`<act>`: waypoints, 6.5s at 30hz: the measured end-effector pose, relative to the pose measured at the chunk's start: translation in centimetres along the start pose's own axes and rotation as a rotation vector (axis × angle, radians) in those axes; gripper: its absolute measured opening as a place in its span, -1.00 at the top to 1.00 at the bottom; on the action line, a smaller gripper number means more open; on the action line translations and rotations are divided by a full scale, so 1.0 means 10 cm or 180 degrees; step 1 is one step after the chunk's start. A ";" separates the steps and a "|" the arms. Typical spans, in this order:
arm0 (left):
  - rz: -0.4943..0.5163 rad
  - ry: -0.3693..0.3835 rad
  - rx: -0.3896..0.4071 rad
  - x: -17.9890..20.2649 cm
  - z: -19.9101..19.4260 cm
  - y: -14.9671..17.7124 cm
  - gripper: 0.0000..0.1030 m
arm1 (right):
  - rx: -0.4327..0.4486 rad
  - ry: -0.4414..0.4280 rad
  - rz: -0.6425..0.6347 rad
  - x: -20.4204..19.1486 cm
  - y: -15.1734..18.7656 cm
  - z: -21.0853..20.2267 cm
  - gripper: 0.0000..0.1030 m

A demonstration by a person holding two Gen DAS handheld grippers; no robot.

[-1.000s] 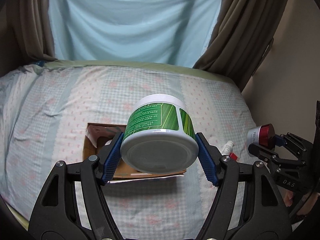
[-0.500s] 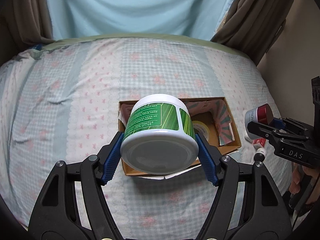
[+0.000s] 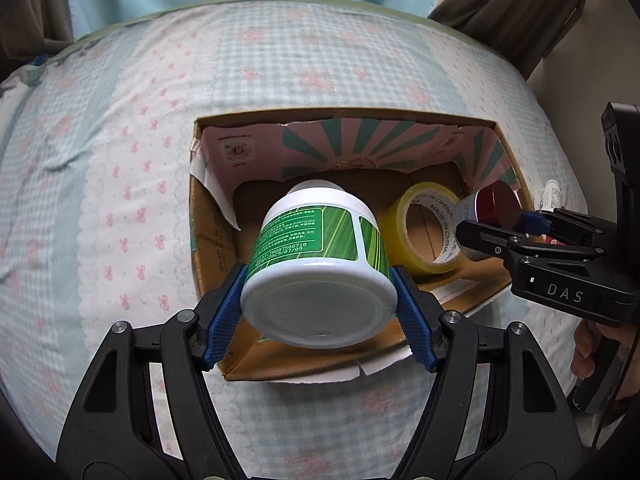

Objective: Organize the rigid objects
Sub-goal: 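Carry the green-labelled jar with left gripper while right gripper carries the red jar to the box, then release the green-labelled jar in the box while right gripper drops the red jar inside the tape roll, then lift both grippers away from the box, then close left gripper on the white pill bottle while right gripper grasps the black-and-white jar, then carry the white bottle with left gripper while right gripper carries the jar into the box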

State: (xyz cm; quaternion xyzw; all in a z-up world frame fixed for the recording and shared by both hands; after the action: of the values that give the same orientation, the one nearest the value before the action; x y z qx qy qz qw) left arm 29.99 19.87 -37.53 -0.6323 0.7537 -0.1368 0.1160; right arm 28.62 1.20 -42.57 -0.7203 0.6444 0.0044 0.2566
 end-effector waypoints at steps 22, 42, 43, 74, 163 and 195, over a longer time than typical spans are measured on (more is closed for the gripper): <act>-0.0113 -0.0281 -0.0160 -0.07 -0.21 0.13 -1.00 | 0.0084 -0.0040 0.0071 0.11 0.10 -0.17 -1.00; -0.0258 -0.0600 0.0480 0.01 -1.75 0.38 -1.00 | 0.0340 -0.0040 -0.0073 -0.28 0.53 -1.59 -1.00; -0.0209 -0.0641 0.0546 0.05 -1.85 0.37 -1.00 | 0.0366 -0.0030 -0.0059 -0.27 0.58 -1.69 -1.00; 0.1339 -0.0206 0.0246 3.71 -1.33 -0.41 -1.00 | 0.0764 -0.0213 0.1464 2.18 1.91 -2.66 -1.00; 0.1259 0.0265 -0.0531 4.21 -0.32 -1.04 0.10 | 0.0695 -0.0334 0.2355 3.16 1.72 -2.01 -0.02; -0.0392 -0.0030 -0.0116 0.73 -1.75 -0.42 0.10 | 0.0480 -0.0713 0.0588 0.47 0.29 -2.33 -0.02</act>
State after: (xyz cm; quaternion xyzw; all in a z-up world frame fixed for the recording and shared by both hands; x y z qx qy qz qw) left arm 26.44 13.02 -19.67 -0.6801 0.7152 -0.1268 0.0994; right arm 19.12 -11.97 -24.98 -0.6317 0.6738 0.0599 0.3787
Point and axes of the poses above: each gripper's, at about its wrist camera, not at the fingertips, and z roughly the way its jaws point, x to its right, y to its underside, the point moved 2 cm from there along z, roughly the way its jaws point, and after that the axes turned 11 degrees about -y, right-handed, at the moved point
